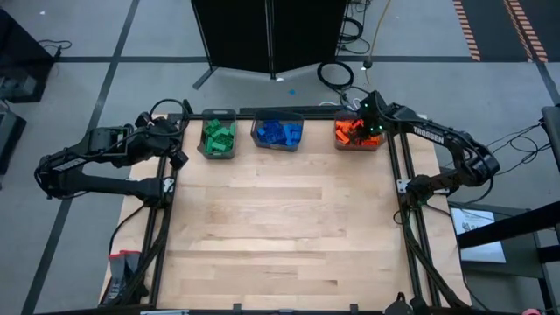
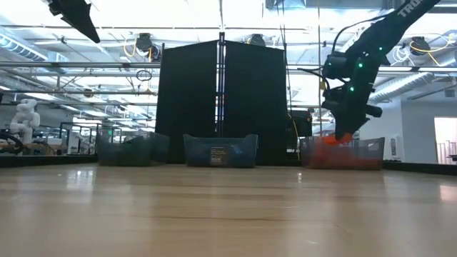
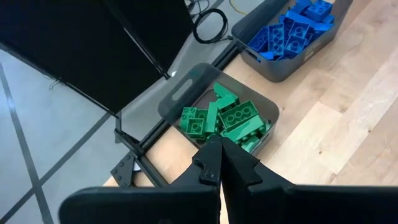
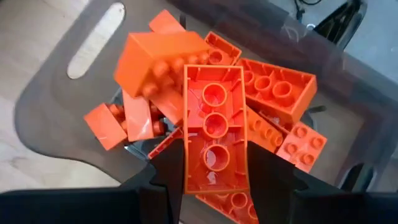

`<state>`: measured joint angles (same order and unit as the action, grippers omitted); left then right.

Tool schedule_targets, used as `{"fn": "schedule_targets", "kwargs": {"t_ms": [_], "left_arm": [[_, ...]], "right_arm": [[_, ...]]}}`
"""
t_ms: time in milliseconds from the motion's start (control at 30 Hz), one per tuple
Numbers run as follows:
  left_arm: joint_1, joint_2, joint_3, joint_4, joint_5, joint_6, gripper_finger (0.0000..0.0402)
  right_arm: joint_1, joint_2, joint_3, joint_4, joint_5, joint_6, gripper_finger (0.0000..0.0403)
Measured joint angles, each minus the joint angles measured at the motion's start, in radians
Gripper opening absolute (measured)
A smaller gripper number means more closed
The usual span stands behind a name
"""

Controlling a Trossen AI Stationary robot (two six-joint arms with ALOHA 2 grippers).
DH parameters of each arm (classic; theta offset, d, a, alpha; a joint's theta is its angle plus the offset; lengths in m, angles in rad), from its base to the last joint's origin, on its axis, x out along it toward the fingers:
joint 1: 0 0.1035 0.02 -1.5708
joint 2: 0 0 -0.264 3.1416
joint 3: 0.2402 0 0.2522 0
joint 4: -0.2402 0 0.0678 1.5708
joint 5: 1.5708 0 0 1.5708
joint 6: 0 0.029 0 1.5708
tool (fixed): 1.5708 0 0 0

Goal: Sort blocks
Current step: Put the orange game piece into the right black bin

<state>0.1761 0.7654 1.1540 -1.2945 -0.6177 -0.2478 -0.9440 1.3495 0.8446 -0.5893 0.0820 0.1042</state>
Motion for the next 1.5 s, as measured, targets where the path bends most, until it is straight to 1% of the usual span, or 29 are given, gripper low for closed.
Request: {"fn": "schedule_targets", "kwargs": {"t_ms": [167, 333, 500, 700, 1067, 1200, 1400, 1500], "left_arm": [[0.000, 0.000, 0.000, 0.000, -0.001, 0.000, 0.0000], [0.000, 0.000, 0.000, 0.000, -0.006, 0.001, 0.0000], [0.000, 0.000, 0.000, 0.000, -0.016, 0.001, 0.0000], [0.000, 0.000, 0.000, 0.000, -0.016, 0.001, 0.0000], [0.000, 0.000, 0.000, 0.000, -0.016, 0.001, 0.0000], [0.000, 0.000, 0.000, 0.001, -0.016, 0.001, 0.0000], [0.000, 0.000, 0.000, 0.003, -0.016, -0.001, 0.0000], [0.000, 0.000, 0.000, 0.003, -0.016, 0.000, 0.0000]], "right_arm": [[0.000, 0.001, -0.032, 0.040, 0.000, 0.020, 0.0130], [0.000, 0.000, -0.035, 0.081, 0.000, 0.034, 0.0130], [0.000, 0.001, -0.035, 0.113, 0.000, 0.042, 0.0141], [0.000, 0.000, -0.035, 0.111, 0.000, 0.042, 0.0159], [0.000, 0.001, -0.035, 0.109, 0.001, 0.041, 0.0168], [0.000, 0.001, -0.035, 0.106, 0.000, 0.038, 0.0185], [0.000, 0.000, -0.035, 0.105, 0.000, 0.036, 0.0231], [0.000, 0.001, -0.035, 0.105, -0.002, 0.036, 0.0247]]}}
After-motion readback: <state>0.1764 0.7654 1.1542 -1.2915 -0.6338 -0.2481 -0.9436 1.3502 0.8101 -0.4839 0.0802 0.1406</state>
